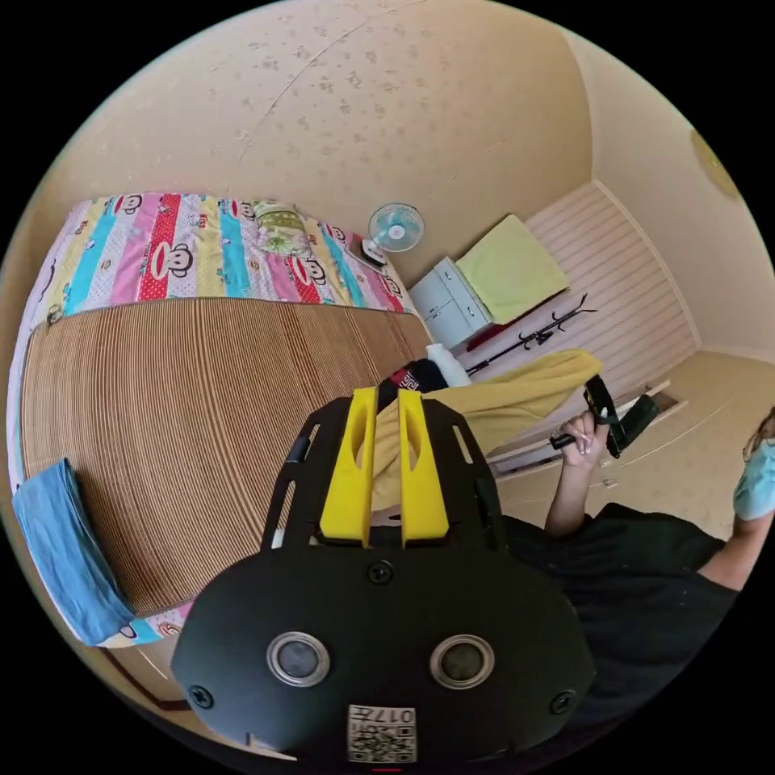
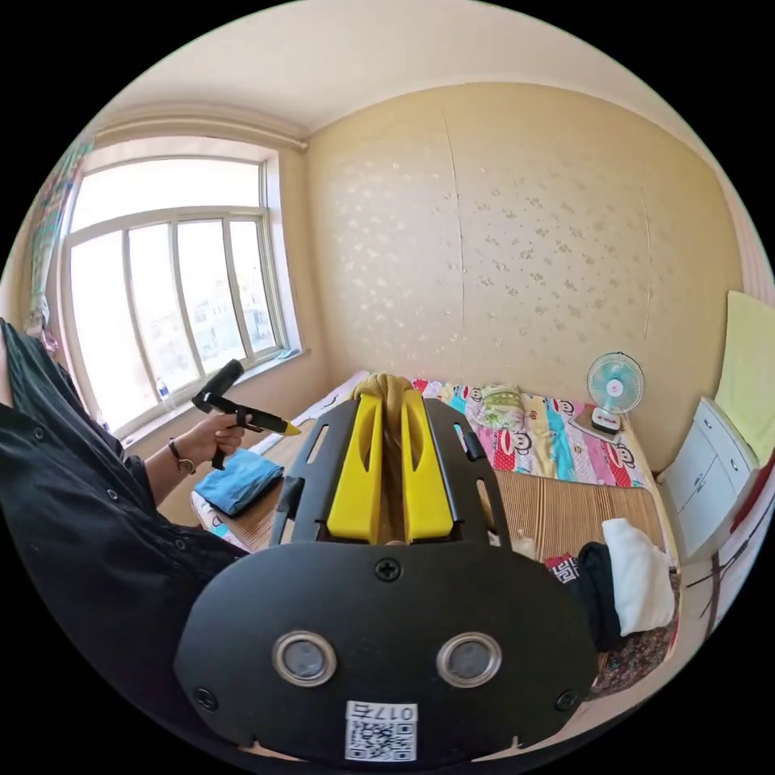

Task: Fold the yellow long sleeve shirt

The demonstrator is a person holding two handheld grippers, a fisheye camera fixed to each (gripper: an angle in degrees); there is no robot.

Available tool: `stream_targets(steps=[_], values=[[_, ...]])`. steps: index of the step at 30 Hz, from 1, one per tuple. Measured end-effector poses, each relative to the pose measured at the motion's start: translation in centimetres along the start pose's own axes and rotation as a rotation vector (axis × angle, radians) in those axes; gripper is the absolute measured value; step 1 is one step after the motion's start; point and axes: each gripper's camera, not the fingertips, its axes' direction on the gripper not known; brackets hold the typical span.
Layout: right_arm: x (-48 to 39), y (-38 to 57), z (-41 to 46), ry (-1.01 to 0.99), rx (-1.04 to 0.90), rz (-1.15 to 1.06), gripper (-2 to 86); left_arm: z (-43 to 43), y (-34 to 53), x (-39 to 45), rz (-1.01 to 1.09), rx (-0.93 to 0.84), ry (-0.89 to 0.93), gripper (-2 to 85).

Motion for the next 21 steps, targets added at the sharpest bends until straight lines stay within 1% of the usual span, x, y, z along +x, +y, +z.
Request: stream_targets(steps=[1, 2, 3, 5, 6, 7, 9, 13, 15, 17, 18, 19, 21], values=[[-0.2, -0.2, 2.0, 0.029, -0.05, -0.003, 3.3, 1.1, 0.1, 1.0, 0.033, 0.01, 0.012, 5.6], [-0.3, -0.3, 3.5, 0.056, -0.079, 0.005, 3.3, 3.6, 0.3, 3.4, 0.109, 0.01, 0.066, 6.2], [-0.2, -0.3, 4.2, 0.063, -0.09, 0.008, 3.4, 6.4, 0.3, 6.0, 0.182, -0.016, 0.148, 6.7], [0.1, -0.8, 6.2, 0.052, -0.115, 0.022, 3.5, 10.4, 0.1, 9.9, 0.27, -0.072, 0.252, 8.2], [0.2, -1.1, 6.6, 0.044, -0.116, 0.027, 3.5, 12.8, 0.0, 12.4, 0.318, -0.103, 0.276, 9.7], [0.2, -1.6, 7.2, 0.031, -0.115, 0.03, 3.5, 13.9, -0.1, 13.5, 0.331, -0.113, 0.266, 10.5], [-0.1, -2.4, 7.8, 0.03, -0.111, 0.013, 3.5, 17.3, -0.7, 16.9, 0.336, -0.104, 0.178, 13.1], [-1.7, -4.5, 9.3, 0.058, -0.145, -0.012, 3.4, 20.9, -1.4, 20.5, 0.323, -0.051, 0.049, 13.5], [-2.4, -4.9, 9.9, 0.03, -0.145, -0.024, 3.5, 22.4, -1.6, 22.1, 0.33, 0.012, -0.06, 11.8], [-2.8, -5.3, 10.3, -0.005, -0.144, -0.015, 3.7, 23.8, -1.8, 22.5, 0.313, 0.008, -0.115, 8.1], [-2.7, -5.3, 10.4, -0.009, -0.145, -0.012, 3.8, 24.1, -1.7, 22.5, 0.309, 0.018, -0.113, 5.4], [-2.4, -5.3, 10.4, -0.006, -0.147, -0.004, 4.0, 24.1, -1.7, 22.4, 0.311, 0.024, -0.097, 5.0], [-1.4, -5.1, 10.0, -0.012, -0.146, 0.019, 4.4, 23.4, -1.5, 22.5, 0.377, 0.039, 0.005, 3.9]])
